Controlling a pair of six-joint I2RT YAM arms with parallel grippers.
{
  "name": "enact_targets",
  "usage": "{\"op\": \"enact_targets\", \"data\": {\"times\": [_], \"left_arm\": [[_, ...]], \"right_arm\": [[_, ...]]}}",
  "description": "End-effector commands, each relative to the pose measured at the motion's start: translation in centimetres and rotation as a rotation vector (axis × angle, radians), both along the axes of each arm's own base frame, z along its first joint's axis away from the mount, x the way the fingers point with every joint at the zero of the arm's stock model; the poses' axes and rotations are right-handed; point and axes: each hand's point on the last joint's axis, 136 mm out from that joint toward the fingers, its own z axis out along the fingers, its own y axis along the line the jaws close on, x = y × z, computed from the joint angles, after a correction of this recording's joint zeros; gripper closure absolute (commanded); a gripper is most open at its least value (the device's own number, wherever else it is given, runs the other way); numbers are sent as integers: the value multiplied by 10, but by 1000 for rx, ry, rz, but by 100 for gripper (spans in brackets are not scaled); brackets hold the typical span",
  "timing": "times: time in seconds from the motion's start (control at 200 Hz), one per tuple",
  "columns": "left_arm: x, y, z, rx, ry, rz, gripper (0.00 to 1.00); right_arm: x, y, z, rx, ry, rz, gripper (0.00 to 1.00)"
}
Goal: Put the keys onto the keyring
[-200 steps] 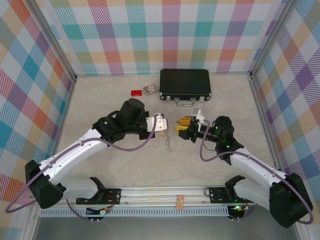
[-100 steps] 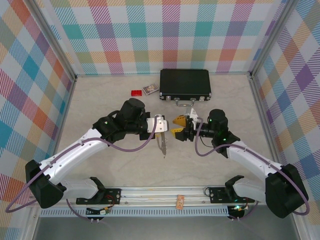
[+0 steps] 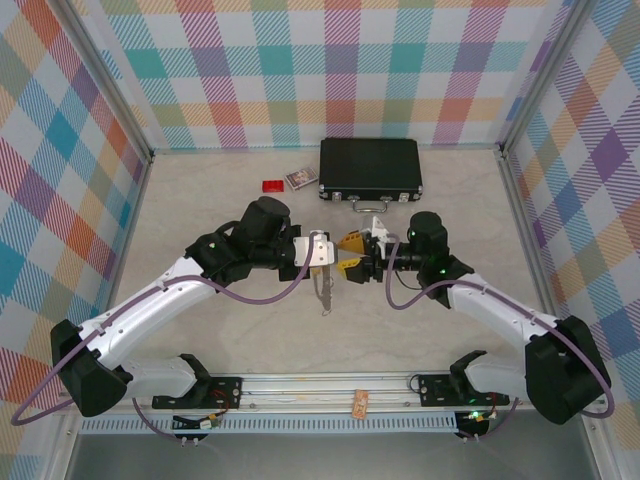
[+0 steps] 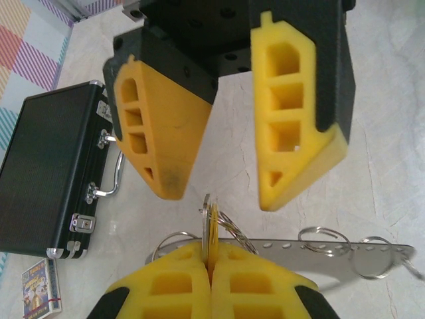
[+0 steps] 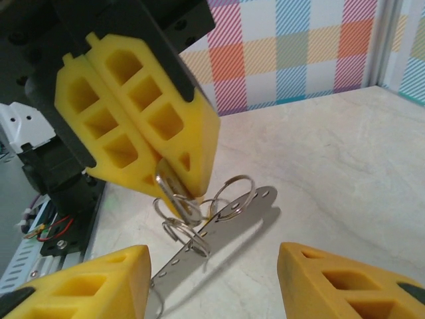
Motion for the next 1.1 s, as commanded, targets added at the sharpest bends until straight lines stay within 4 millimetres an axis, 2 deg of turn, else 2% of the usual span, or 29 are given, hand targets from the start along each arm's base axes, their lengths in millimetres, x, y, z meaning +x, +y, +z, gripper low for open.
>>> {"op": "enact_targets", "data": {"times": [0.0, 0.215, 0.285, 0.45, 0.75, 0.855, 1.035, 1.095], "left_arm": [[-2, -5, 14, -24, -13, -24, 100], [-1, -6, 12, -23, -9, -23, 100], [-2, -6, 12, -23, -6, -23, 100], [-1, -6, 11, -20, -6, -20, 100], [0, -5, 11, -16, -9, -12, 100], [0, -5, 12, -19, -12, -12, 100], [0, -5, 13, -25, -9, -10, 100], [0, -5, 13, -23, -11, -9, 100]], "right_arm": [[-10, 7, 12, 17, -35, 77, 49], [-15, 12, 11, 15, -40, 97, 49], [-15, 13, 12, 15, -40, 99, 52], [-16, 12, 10, 2, -29, 95, 67], [-18, 8, 7, -12, -32, 72, 72], [-18, 7, 4, -20, -24, 67, 79], [-16, 7, 4, -24, -20, 51, 100], [-14, 6, 3, -28, -19, 38, 100]]}}
